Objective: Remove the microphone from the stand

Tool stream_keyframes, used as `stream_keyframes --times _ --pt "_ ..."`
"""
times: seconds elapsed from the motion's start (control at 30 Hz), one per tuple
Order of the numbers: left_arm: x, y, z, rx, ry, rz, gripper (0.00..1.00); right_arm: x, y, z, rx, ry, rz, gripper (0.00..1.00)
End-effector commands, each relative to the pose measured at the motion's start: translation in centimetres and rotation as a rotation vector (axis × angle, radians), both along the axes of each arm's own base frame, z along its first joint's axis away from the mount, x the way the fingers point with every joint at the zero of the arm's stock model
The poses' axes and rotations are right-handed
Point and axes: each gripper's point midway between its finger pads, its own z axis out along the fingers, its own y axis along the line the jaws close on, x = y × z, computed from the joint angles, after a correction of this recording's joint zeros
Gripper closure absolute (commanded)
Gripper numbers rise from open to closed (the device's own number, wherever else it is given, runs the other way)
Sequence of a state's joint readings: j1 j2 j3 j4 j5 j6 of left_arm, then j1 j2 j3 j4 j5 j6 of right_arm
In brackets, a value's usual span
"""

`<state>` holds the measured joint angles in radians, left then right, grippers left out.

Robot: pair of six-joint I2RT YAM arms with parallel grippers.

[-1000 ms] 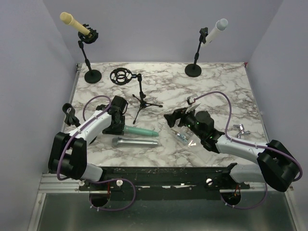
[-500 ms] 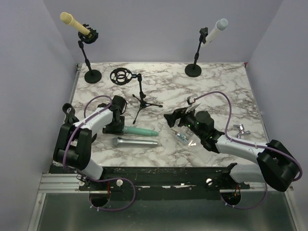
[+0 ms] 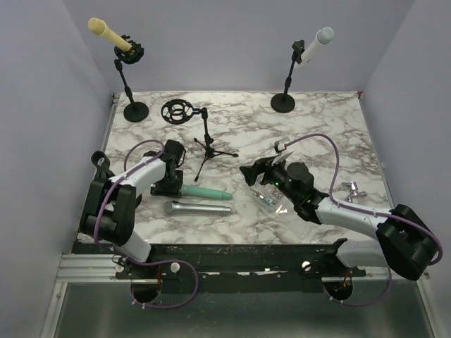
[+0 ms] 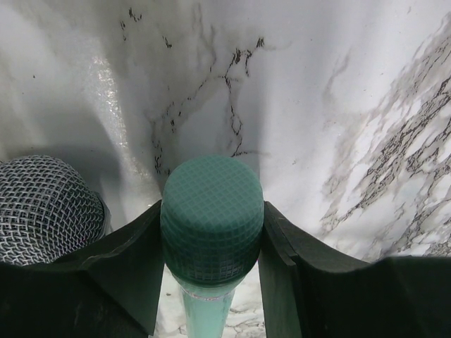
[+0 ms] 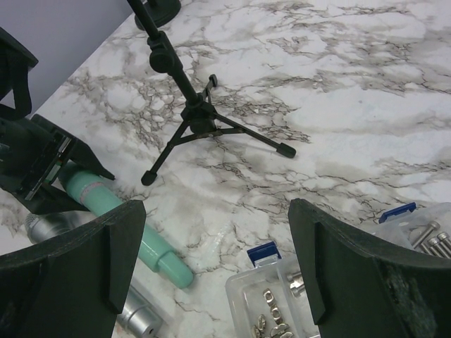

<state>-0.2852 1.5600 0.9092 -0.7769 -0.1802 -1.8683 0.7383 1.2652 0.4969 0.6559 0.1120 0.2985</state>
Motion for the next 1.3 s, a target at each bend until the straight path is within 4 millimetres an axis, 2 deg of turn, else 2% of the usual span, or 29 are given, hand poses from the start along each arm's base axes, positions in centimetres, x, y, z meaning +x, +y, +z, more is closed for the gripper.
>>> stream_keyframes --times 0.0,0.1,0.4,0.47,0.87,1.03,1.17,1.27 --pt "0.2 0.0 0.0 -0.011 0.006 -0.006 0.54 0.1 -0.2 0.0 0.008 -0.012 -0.019 0.1" --pt "0.3 0.0 0.0 -0.015 0.003 -0.014 0.52 0.1 -0.2 0.0 0.008 -0.012 -0.018 0.1" --pt "0.8 -0.2 0.8 -0.025 -0.017 -0.03 0.34 0.1 -0.3 0.0 0.009 -0.015 -0.018 0.09" --pt "0.9 -0.2 1.0 -0.026 -0.02 -0.036 0.34 0.1 -0.3 0.0 0.008 -0.015 -0.018 0.09" --pt "1.7 0.1 5.0 -0.005 -0.132 -0.094 0.27 0.1 -0.2 0.1 0.009 -0.015 -0.015 0.1" --pt "1.1 -0.1 6.1 -0.024 -0.156 -0.121 0.26 0.1 -0.2 0.0 0.004 -0.014 -0.019 0.1" --pt "-0.2 0.0 7.0 -0.04 -0.191 -0.14 0.26 0.1 -0.2 -0.2 0.001 -0.012 -0.017 0.09" --pt "-1.2 0.5 8.4 -0.031 -0.244 -0.158 0.26 0.2 -0.2 -0.3 -0.001 -0.008 -0.016 0.1"
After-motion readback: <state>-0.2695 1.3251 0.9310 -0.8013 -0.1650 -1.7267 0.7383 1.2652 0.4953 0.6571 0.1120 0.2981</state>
